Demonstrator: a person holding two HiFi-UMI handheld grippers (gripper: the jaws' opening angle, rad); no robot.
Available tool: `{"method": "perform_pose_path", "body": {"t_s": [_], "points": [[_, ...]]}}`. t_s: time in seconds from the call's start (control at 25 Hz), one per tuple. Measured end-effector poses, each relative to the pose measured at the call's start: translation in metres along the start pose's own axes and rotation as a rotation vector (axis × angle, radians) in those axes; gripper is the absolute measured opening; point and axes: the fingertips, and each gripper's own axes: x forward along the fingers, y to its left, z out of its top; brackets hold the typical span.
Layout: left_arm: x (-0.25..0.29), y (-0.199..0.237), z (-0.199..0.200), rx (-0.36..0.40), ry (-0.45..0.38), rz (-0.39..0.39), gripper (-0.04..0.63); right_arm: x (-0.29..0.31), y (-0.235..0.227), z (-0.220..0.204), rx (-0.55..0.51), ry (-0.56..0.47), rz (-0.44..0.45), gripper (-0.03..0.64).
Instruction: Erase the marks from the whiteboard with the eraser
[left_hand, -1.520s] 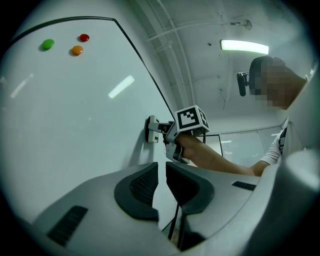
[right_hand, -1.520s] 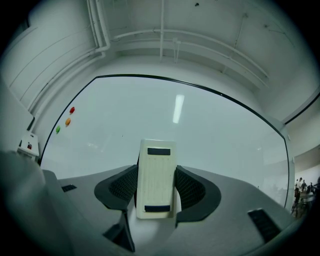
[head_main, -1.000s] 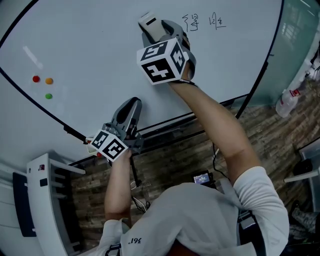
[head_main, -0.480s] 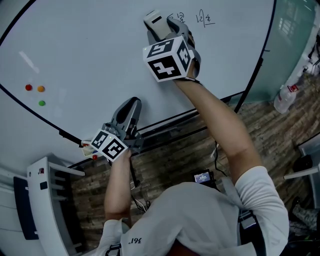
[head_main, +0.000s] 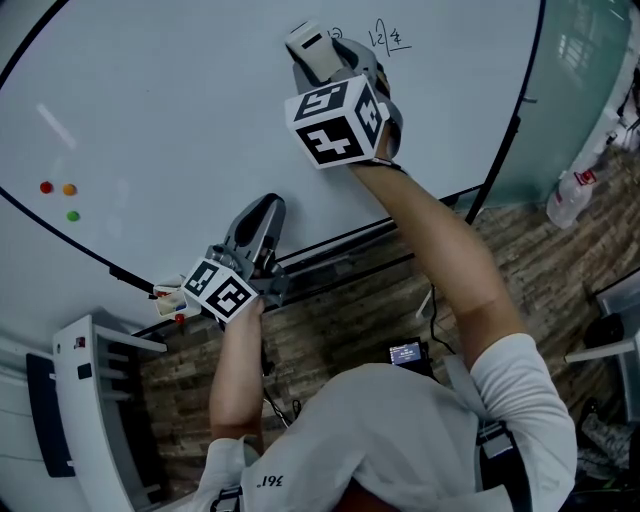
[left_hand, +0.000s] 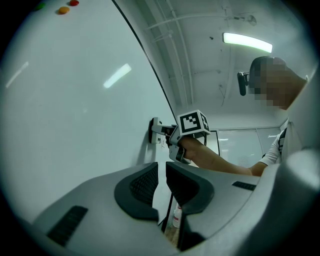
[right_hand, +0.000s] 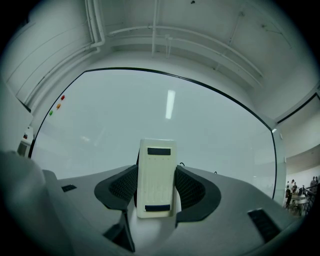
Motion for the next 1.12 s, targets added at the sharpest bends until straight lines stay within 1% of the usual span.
{"method": "perform_pose_path", "body": {"t_s": [0.56,0.92,1.12], "points": [[0.051,-0.022,-0.02,-0.001,-0.005,-0.009,0.041,-0.001,-0.041,-0.019,-0.01,0.003,0.03,0.25],[0.071,-0.032,-0.03,0.0,0.004,-0.014,0.041,-0.002,-0.075,-0.035,0.004,0.02,0.024,0.25],[0.077,-0.036,-0.034,0.001,0.009,-0.011,0.041,-0.004,-0.083,-0.039,-0.003,0.02,0.031,0.25]]}}
